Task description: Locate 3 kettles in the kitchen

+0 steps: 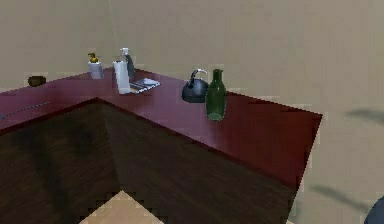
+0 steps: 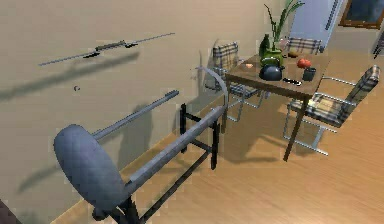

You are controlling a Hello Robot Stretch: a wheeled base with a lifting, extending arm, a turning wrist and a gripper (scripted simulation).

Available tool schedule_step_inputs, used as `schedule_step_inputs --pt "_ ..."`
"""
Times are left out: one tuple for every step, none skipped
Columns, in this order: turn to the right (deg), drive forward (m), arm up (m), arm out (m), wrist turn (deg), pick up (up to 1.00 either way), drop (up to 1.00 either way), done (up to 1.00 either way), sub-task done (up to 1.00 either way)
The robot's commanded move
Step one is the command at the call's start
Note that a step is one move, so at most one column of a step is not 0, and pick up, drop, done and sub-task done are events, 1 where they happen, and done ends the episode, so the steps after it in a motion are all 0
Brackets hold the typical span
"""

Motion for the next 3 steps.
schedule_step_inputs --pt "-45.0 0.00 0.00 0.00 0.0 0.00 0.00 0.00 0.00" --pt "-6.0 0.00 0.00 0.00 0.0 0.00 0.00 0.00 0.00" --pt "0.0 0.60 0.00 0.00 0.0 0.00 0.00 0.00 0.00"
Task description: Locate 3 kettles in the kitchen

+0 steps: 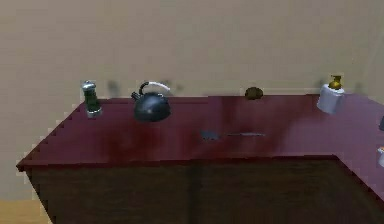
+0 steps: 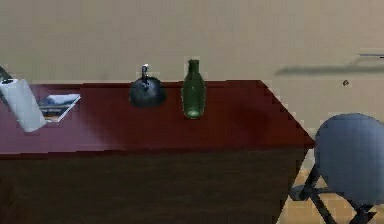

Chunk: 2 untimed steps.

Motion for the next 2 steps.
schedule_step_inputs --pt "-9.0 0.00 0.00 0.00 0.0 0.00 0.00 0.00 0.00" --pt "0.0 0.00 0.00 0.00 0.0 0.00 0.00 1.00 0.00"
